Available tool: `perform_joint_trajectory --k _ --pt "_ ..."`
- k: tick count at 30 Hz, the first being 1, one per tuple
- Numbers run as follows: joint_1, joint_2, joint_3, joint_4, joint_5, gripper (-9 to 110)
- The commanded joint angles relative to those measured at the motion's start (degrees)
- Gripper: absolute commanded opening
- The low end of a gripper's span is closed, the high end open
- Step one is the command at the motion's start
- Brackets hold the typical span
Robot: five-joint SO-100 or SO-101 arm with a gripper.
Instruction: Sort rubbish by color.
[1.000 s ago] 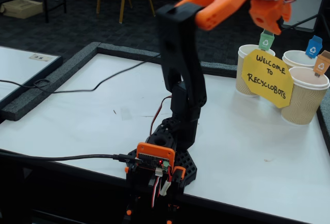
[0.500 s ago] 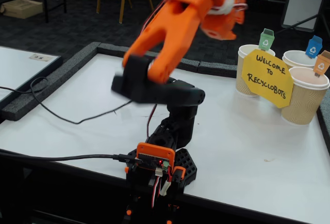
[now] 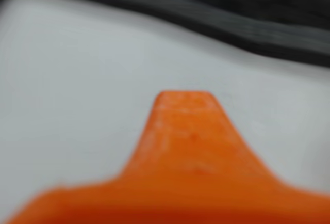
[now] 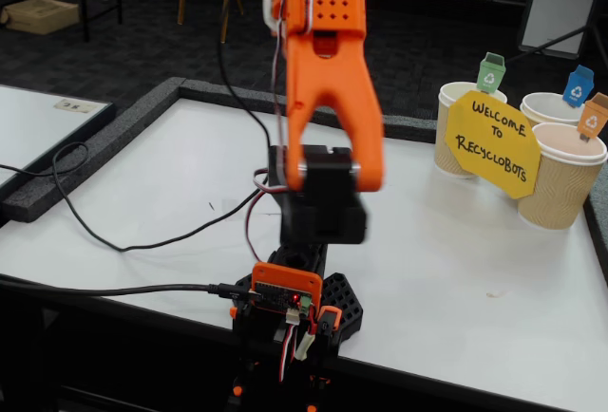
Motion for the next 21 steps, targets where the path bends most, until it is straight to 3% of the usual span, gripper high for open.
perform_joint_trajectory --k 1,12,21 --pt "-12.7 1.1 -4.2 0.0 -1.5 12" --pt "-20.4 0.9 1.6 -7.4 -1.5 12" --pt "-20.6 0.1 5.8 -13.3 -1.5 11"
